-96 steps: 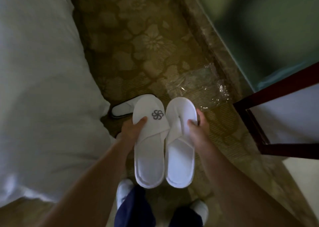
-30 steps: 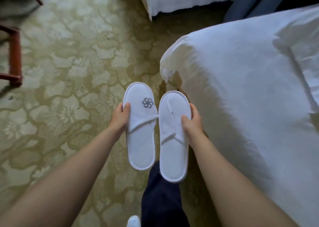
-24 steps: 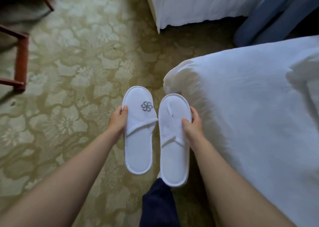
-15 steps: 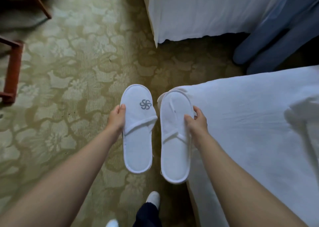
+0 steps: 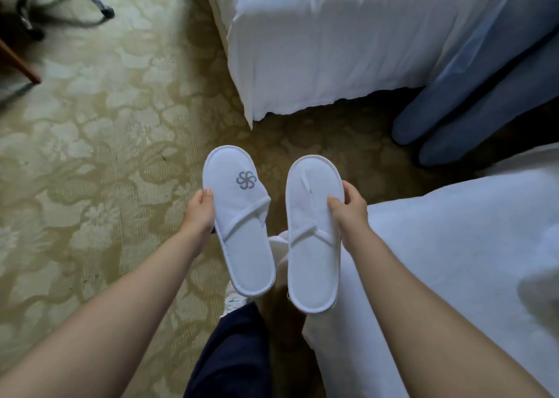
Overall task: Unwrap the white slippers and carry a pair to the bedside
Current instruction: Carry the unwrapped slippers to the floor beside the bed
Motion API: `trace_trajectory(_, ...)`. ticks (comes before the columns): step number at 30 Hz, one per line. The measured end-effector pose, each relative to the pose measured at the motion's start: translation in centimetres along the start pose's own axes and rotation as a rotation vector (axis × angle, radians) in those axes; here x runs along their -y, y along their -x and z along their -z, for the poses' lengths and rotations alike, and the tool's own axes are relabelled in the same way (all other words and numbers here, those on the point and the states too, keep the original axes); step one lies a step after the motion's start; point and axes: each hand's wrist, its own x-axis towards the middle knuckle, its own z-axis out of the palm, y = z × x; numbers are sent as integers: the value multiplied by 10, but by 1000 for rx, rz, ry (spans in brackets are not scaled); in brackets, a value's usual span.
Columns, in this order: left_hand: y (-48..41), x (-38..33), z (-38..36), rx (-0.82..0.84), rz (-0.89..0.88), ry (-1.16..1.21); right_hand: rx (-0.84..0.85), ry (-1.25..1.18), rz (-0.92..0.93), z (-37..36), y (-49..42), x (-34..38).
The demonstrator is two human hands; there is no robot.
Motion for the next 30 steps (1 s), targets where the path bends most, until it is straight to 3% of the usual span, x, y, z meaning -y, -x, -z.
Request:
trace_trajectory(7,-97,-59,-25,5,13,-114,-34,-32,-73,-40,-97,53)
trace_trajectory(15,-165,-23,-76,31,33,-187,-6,53,-52,-52,-192,56)
trace_trajectory(24,-221,19,-154,138,-49,-362,-10,149,-69,-58,-300,0)
trace_trajectory(30,-275,70,-191,110,3,-444,37,186,-98,-73,-364,-62)
